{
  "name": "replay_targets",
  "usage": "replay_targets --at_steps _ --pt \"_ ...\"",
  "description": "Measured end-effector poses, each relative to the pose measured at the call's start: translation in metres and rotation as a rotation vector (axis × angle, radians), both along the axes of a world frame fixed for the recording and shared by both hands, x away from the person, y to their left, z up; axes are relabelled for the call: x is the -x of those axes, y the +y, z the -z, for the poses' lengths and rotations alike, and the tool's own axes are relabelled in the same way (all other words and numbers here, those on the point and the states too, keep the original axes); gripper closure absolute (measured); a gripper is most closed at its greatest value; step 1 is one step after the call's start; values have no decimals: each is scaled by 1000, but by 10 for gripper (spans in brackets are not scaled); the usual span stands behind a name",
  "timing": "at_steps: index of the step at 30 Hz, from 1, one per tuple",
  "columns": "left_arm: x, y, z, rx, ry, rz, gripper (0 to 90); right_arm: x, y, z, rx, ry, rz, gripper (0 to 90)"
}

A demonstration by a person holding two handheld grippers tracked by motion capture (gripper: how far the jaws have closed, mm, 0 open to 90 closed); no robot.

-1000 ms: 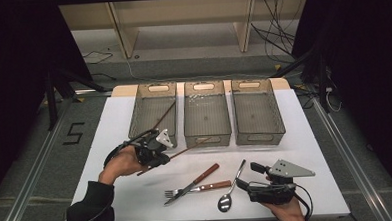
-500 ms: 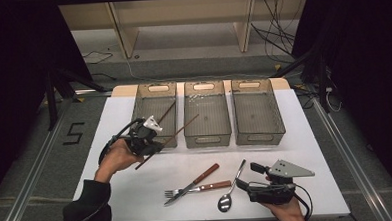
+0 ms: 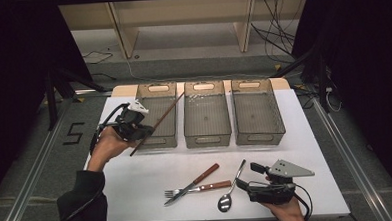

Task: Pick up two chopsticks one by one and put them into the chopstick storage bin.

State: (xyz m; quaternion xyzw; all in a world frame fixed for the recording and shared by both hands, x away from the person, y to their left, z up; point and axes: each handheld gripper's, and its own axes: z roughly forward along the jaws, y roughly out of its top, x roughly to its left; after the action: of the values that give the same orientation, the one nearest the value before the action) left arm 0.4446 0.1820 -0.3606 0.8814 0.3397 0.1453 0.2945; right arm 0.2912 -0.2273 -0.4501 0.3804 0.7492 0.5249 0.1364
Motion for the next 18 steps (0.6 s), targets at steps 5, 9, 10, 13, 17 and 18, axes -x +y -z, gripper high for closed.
replay_targets --at_steps 5,9,10,13,17,18 --pt "-18 6 -9 12 -38 -66 846 0 0 0 0 -1 0 234" --pt "-26 8 -10 5 -49 -83 847 0 0 0 -2 -2 0 235" --pt "-28 7 -11 0 -54 -87 847 0 -1 0 -2 -2 -1 234" --pt "-35 7 -10 1 -70 -109 847 0 -1 0 -2 -2 -1 234" --pt "-44 10 -8 10 -86 -143 846 0 -1 0 -4 -1 0 234" --pt "-46 11 -8 12 -91 -150 847 0 -1 0 -4 -1 0 234"
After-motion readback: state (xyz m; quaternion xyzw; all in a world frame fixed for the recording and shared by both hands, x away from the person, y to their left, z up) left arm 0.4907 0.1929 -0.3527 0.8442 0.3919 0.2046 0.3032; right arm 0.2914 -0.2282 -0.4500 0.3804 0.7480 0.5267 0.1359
